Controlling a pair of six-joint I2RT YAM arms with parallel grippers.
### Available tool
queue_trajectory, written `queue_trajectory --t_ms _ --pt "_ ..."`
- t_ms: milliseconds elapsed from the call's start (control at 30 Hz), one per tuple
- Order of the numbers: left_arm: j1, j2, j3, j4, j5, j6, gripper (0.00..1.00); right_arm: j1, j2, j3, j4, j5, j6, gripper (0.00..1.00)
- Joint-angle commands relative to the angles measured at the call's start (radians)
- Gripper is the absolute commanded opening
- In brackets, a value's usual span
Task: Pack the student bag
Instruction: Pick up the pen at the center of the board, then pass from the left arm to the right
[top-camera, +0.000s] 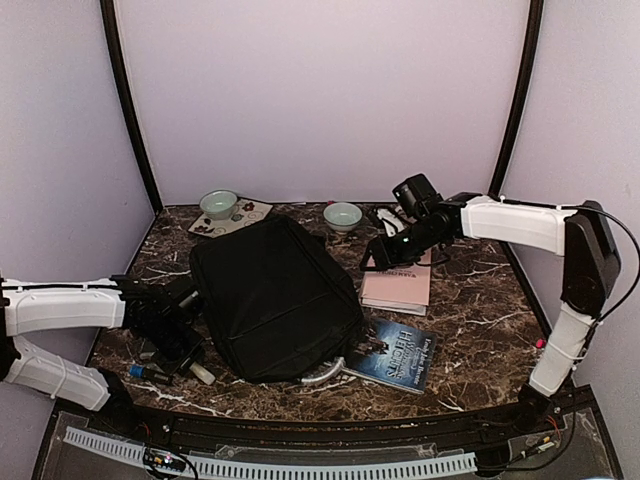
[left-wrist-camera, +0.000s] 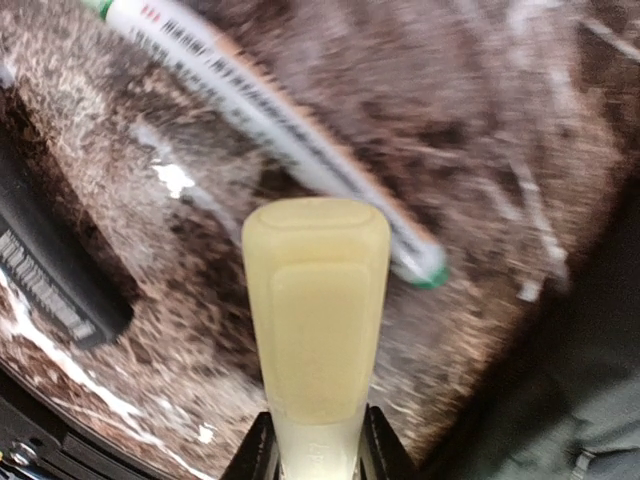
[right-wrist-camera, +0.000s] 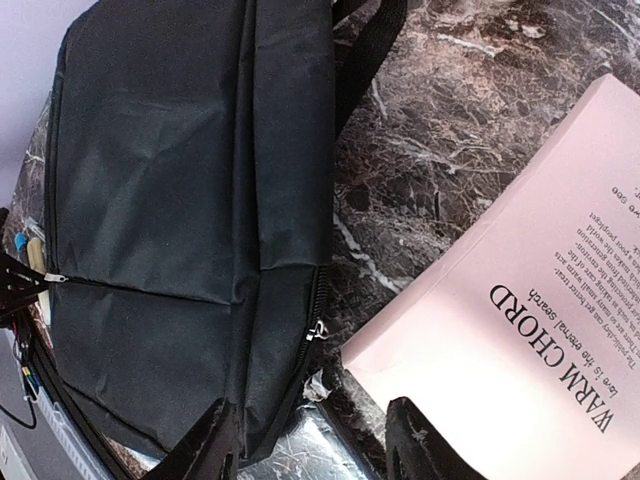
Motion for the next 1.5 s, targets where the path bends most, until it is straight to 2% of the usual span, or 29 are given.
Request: queue_trajectory --t_ms 0,133,167,200,267,333,733,833,967,1300,1467 --pt "0.000 -0.057 0.059 -0.042 -0.051 -0.027 0.00 -0.001 -0.078 -0.052 0.128 -0.008 0.013 0.52" --pt "0.001 -0.095 0.113 -0.048 -0.080 -0.043 0.00 0.014 -0.124 -0.082 0.199 -0.023 0.015 0.57" --pt "0.001 -0.103 0.129 -0.045 -0.087 -0.045 0.00 0.019 -0.134 -0.086 0.212 -0.023 0.016 0.63" --pt "0.000 -0.108 0.143 -0.033 -0.094 -0.045 0.00 0.024 -0.142 -0.087 0.223 -0.022 0.018 0.76" --pt "0.000 -0.116 0.171 -0.012 -0.104 -0.046 0.00 0.035 -0.155 -0.088 0.243 -0.029 0.018 0.94" --pt "-0.001 -0.112 0.193 0.046 -0.112 -0.037 0.00 0.043 -0.169 -0.096 0.275 -0.040 0.021 0.99" --pt "-0.031 0.045 0.327 0.437 -0.108 -0.109 0.00 0.163 -0.253 -0.196 0.628 -0.067 0.137 0.99" --pt "-0.030 0.098 0.399 0.473 -0.112 -0.113 0.00 0.182 -0.254 -0.231 0.677 -0.061 0.168 0.98" --pt "-0.030 0.167 0.435 0.646 -0.111 -0.107 0.00 0.202 -0.258 -0.258 0.736 -0.027 0.172 0.95" --pt "-0.035 0.288 0.543 0.818 -0.101 -0.098 0.00 0.216 -0.253 -0.317 0.897 0.048 0.303 0.94" --pt "-0.046 0.310 0.567 0.858 -0.102 -0.120 0.00 0.233 -0.207 -0.283 0.930 0.045 0.312 0.88"
